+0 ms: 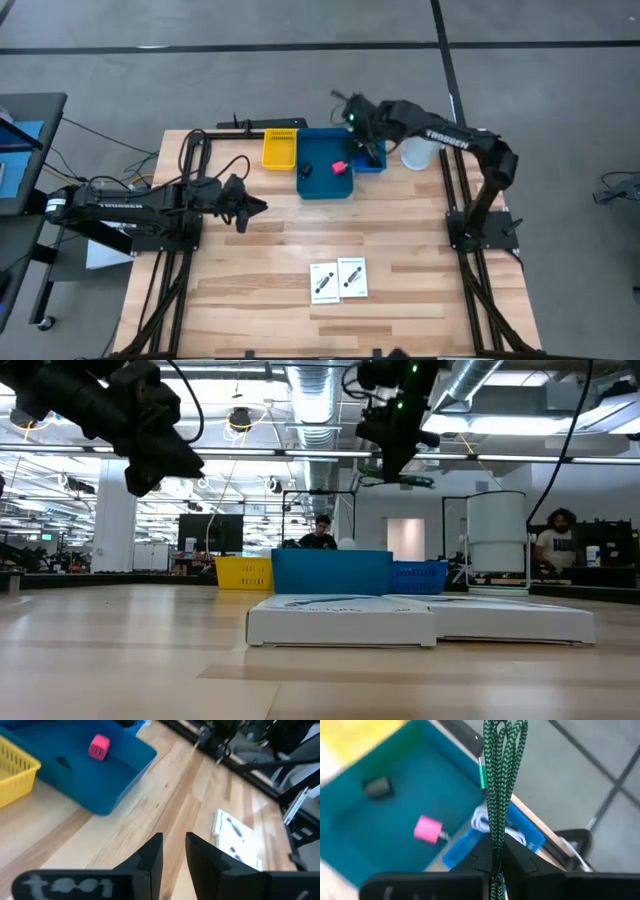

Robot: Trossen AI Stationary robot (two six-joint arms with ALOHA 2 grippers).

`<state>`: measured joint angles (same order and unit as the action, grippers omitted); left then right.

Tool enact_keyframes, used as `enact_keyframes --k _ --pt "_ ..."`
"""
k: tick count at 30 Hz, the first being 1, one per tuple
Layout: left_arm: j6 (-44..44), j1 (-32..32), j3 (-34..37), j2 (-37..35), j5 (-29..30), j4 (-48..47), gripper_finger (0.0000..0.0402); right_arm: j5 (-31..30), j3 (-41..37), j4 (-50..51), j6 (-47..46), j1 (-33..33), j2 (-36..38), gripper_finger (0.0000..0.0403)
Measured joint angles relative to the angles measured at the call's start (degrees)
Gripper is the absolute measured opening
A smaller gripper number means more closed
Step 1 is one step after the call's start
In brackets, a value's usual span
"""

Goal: Pick and place items into bin
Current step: Put the green charger cable into the blue bin, then put the right card reader box into the yellow basket

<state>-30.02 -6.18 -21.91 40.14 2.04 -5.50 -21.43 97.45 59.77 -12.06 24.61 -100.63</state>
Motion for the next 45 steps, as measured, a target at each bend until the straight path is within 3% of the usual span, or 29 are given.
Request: enact_keyframes --k 8,17,25,33,39,45 --pt "0.00 -0.01 0.00 0.00 0.04 -8.30 0.0071 5.61 -0.13 -0.80 0.34 8.56 -7.96 0.0012" --pt "0.00 0.00 0.00 0.00 0.17 -14.06 0.0071 6.35 -0.14 -0.65 3.09 10.54 -15.11 0.0020" --pt "0.00 0.00 0.00 0.00 0.15 -14.90 0.0071 6.13 -0.03 -0.99 3.06 10.41 -14.03 0.0082" --pt "0.00 0.00 0.00 0.00 0.15 -14.83 0.0071 3.07 1.61 5.60 1.36 9.74 -13.95 0.0147" --pt "0.00 -0.01 0.00 0.00 0.15 -14.81 0.0071 -2.03 6.59 14.23 0.61 5.20 -8.56 0.0141" --pt "0.00 0.00 0.00 0.00 0.13 -14.75 0.0071 -3.05 5.26 13.98 5.86 -8.76 4.18 0.0120"
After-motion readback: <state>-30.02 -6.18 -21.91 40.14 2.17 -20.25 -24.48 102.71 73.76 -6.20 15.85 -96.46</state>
